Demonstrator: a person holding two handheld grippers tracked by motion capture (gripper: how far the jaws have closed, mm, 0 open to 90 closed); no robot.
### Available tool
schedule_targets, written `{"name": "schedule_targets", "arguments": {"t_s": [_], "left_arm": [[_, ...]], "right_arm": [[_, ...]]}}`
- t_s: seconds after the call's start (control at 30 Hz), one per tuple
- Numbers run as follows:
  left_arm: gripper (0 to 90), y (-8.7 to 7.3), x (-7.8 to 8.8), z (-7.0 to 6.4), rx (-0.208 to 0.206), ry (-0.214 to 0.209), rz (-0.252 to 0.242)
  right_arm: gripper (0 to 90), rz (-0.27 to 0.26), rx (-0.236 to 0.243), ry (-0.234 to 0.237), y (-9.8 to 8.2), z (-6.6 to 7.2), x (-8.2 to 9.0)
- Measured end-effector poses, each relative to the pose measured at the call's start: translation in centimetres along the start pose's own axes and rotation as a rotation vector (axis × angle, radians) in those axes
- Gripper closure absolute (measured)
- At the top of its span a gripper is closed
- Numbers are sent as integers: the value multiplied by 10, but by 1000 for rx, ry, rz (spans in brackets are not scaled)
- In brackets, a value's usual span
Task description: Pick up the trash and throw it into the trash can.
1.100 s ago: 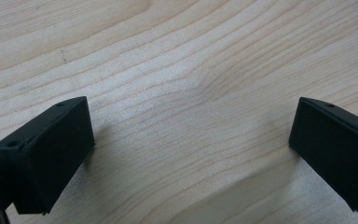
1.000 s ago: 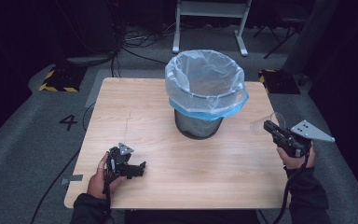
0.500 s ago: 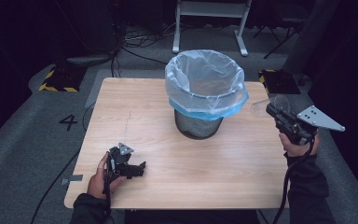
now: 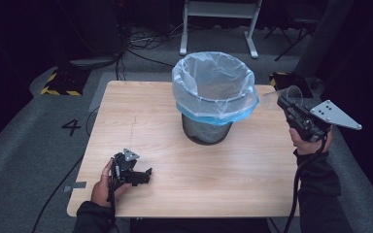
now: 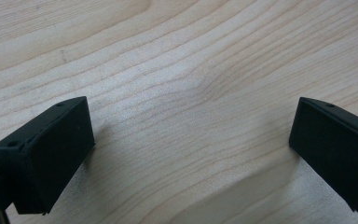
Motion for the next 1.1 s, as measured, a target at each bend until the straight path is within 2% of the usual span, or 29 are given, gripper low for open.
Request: {"name": "schedule_targets", "arguments": {"t_s": [0.27, 0.57, 0.77, 0.8, 0.97, 1.1], "left_arm": [[0, 0, 0, 0, 0, 0, 0], [0, 0, 0, 0, -1, -1, 0], [0, 0, 0, 0, -1, -1, 0], [0, 0, 0, 0, 0, 0, 0], [0, 0, 0, 0, 0, 0, 0], [0, 0, 0, 0, -1, -1, 0]], "right_arm": [[853, -41, 3, -3, 16, 2, -4], [853, -100, -37, 14, 28, 7, -14], [853, -110, -47, 11, 30, 10, -21], [853, -132, -54, 16, 32, 12, -22], [853, -148, -58, 24, 36, 17, -24], [851, -160, -65, 60, 37, 26, -30]]}}
Point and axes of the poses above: each handheld gripper's, and its own axes: x roughly backward along the jaws, y roughly out of its top, z roughly to its left, the point moved 6 cm from there along -x, roughly forward along the jaws, and after that the axes turned 6 degrees about -z, right-handed, at the moved point
